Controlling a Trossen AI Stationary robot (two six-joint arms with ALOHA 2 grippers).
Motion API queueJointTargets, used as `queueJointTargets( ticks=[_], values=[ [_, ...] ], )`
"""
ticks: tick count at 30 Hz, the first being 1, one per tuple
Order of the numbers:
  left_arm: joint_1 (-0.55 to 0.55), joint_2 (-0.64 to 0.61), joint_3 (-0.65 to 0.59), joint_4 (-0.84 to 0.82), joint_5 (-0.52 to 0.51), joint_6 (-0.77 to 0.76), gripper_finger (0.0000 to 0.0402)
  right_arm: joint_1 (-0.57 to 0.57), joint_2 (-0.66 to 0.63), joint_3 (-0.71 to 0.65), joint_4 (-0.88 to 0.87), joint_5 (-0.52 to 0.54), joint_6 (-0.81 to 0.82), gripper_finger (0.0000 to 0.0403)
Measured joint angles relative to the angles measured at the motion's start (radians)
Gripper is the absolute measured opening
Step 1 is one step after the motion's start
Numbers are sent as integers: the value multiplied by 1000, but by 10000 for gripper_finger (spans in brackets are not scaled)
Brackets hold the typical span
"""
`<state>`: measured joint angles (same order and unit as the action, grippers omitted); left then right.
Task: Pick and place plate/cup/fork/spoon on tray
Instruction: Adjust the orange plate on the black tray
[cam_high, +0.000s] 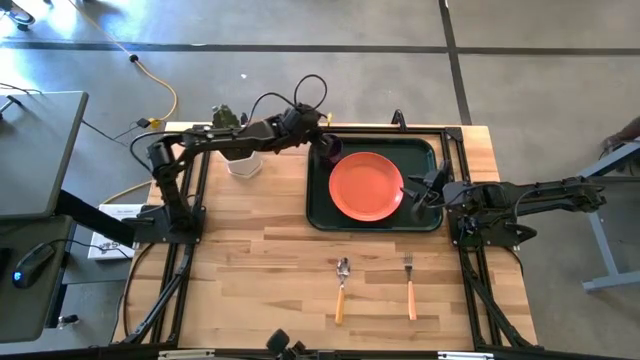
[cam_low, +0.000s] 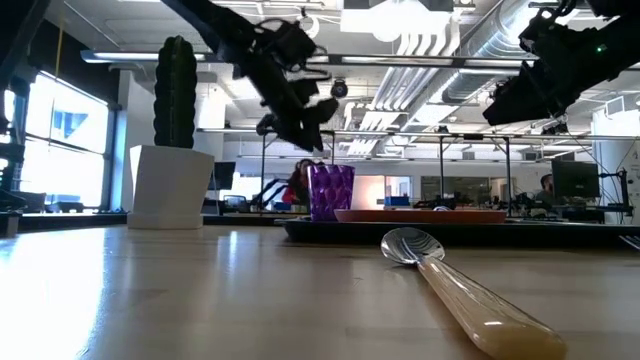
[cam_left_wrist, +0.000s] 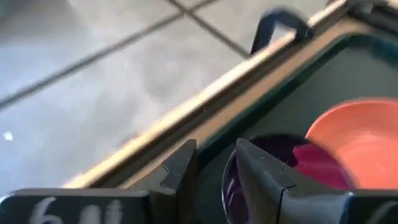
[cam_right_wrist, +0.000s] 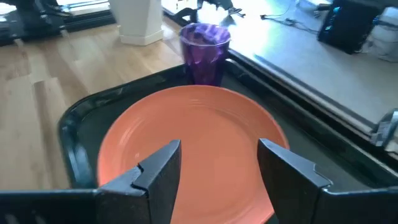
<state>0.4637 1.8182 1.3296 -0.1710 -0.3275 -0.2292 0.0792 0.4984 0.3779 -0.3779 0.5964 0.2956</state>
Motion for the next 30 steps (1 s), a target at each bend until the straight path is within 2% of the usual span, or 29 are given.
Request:
queueJointTargets(
  ticks=[3,7,11,15,19,22,30],
  values=[
    [-38,-60,-4,-5,-60,33,109,0,3,0,-4,-17,9,204],
    [-135,-114,-108,146,-209,93,99,0,26,-1,-6,-25,44,204],
    [-248,-122,-231,302,-226,99,82,0,76,-1,-4,-6,102,204],
    [-347,-122,-307,364,-272,56,74,0,160,-1,1,68,140,204],
    [-411,-122,-335,366,-378,49,73,-11,271,-1,31,161,176,204],
    [-442,-123,-334,364,-435,48,73,-31,356,-1,61,132,155,204],
    [-481,-123,-334,287,-496,16,73,-87,528,-1,64,-61,157,204]
  ],
)
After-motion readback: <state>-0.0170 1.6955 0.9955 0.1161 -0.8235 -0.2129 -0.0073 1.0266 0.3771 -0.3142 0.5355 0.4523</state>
